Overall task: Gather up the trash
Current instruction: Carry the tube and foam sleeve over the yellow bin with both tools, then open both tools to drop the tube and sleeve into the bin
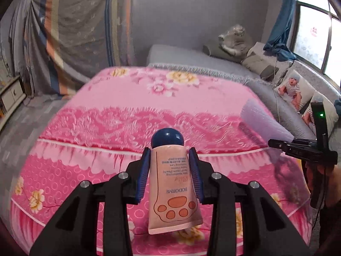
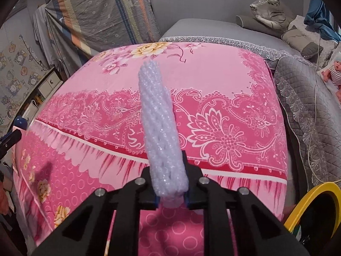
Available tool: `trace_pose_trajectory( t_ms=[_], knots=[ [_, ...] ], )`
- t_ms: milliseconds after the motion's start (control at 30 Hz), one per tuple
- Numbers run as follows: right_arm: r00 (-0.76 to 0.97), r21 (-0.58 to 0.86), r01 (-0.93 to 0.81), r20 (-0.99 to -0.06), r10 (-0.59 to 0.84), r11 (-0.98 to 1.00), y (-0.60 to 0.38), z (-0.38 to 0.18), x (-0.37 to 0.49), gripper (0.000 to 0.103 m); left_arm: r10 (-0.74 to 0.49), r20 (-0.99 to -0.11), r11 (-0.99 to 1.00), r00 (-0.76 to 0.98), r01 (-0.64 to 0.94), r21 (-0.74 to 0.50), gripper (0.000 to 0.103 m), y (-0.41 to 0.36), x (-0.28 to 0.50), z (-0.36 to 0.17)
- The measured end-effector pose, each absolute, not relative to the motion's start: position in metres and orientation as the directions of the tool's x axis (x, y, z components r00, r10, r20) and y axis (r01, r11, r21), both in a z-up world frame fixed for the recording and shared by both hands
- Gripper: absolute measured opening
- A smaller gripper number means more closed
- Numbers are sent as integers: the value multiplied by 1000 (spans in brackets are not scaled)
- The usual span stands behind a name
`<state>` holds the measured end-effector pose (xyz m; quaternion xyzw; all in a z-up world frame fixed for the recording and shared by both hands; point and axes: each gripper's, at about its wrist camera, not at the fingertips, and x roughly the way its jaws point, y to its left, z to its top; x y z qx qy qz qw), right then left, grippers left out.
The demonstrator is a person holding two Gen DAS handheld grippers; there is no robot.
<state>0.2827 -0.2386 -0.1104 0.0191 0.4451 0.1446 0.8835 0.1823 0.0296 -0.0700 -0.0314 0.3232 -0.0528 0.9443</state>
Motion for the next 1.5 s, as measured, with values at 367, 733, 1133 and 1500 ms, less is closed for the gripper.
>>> trace_pose_trajectory(
  t_ms=[367, 733, 1133, 1500],
  knots=[
    [666, 287, -275, -632, 397, 917, -305, -33, 165, 14, -290, -432, 945, 854, 327, 13, 34, -87, 119, 4],
    [816, 343, -66, -522, 249, 937, -418, -14, 76, 14, -460, -348, 853, 817, 515, 80, 34, -186, 80, 32],
    [799, 374, 241, -600, 35, 896, -501, -65, 46, 14, -598, -444, 716, 667, 694, 78, 34, -301, 90, 6],
    [652, 327, 449, -756, -55, 831, -543, -135, 62, 20, -590, -661, 688, 464, 717, -112, 64, -408, 171, -85]
  ],
)
